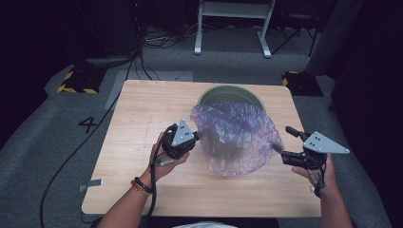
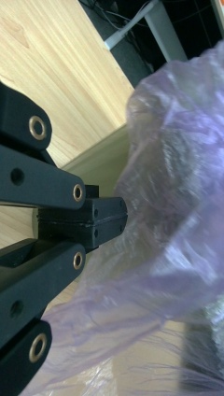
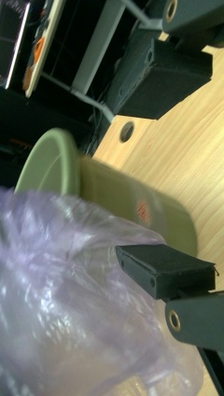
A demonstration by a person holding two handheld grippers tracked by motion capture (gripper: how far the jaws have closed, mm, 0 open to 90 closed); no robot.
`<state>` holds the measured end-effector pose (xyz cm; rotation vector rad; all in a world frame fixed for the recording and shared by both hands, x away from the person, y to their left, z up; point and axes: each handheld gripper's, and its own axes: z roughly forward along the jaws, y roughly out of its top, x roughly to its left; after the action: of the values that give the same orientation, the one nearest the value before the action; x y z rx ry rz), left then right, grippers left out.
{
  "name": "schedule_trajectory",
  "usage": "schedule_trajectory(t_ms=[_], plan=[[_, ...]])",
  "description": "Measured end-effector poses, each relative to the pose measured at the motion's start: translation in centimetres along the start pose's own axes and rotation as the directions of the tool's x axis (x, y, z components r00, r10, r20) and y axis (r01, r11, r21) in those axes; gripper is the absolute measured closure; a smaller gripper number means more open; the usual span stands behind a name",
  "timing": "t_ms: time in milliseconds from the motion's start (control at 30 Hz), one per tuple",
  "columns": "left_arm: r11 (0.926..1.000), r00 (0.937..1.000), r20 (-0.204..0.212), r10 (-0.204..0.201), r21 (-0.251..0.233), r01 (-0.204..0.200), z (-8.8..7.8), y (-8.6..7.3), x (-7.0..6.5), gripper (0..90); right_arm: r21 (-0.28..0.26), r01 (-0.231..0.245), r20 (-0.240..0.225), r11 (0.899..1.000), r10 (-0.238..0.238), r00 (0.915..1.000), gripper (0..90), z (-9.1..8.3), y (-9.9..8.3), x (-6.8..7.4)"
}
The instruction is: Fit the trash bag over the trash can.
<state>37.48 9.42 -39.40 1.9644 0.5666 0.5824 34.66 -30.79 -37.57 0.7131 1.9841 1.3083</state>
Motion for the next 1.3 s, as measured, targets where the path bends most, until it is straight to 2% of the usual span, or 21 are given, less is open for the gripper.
schedule_trajectory(t_ms=[133,233,433,500,633,733,1000,1167,1300], plan=[[1.0,1.0,-0.004,-0.006,0.002,0.006,-0.1,-0.2,0.2,90.0,0.008,-0.029,0.024,1.0,0.028,0.9993,25.5,-0.5,-0.7,-0.9],[1.0,1.0,-0.008,-0.005,0.002,0.005,-0.1,-0.2,0.3,90.0,-0.009,-0.044,0.042,0.999,0.045,0.9981,23.9,-1.0,-0.8,-1.3],[1.0,1.0,-0.002,-0.009,0.003,0.009,0.1,-0.2,0.3,90.0,-0.06,-0.071,0.025,0.996,0.073,0.997,23.0,-1.8,-0.4,-1.7],[1.0,1.0,-0.004,-0.009,0.002,0.009,0.1,-0.2,0.3,90.0,-0.072,-0.072,-0.002,0.995,0.072,0.9974,23.0,-1.9,-0.2,-1.5],[0.9999,1.0,-0.006,-0.006,0.01,0.006,0.2,-0.2,0.3,90.0,-0.062,-0.029,-0.042,0.998,0.027,0.9988,23.0,-2.1,0.5,-0.4],[0.9999,0.9999,-0.006,-0.011,0.012,0.011,0.1,-0.3,0.4,90.0,-0.061,0.0,-0.045,0.998,-0.003,0.999,23.2,-2.6,1.1,0.2],[0.9997,0.9998,0.003,-0.02,0.011,0.02,0.1,-0.5,0.6,89.9,-0.08,0.006,-0.049,0.997,-0.01,0.9988,23.3,-5.0,2.0,0.9],[0.9997,0.9998,0.008,-0.02,0.015,0.02,0.1,-0.5,0.5,89.6,-0.08,-0.004,-0.077,0.997,-0.002,0.997,23.4,-5.8,1.9,1.7],[0.9997,0.9998,0.011,-0.015,0.018,0.015,0.2,-0.5,0.5,89.4,-0.067,0.009,-0.107,0.998,-0.016,0.9942,23.2,-5.8,2.1,2.6]])
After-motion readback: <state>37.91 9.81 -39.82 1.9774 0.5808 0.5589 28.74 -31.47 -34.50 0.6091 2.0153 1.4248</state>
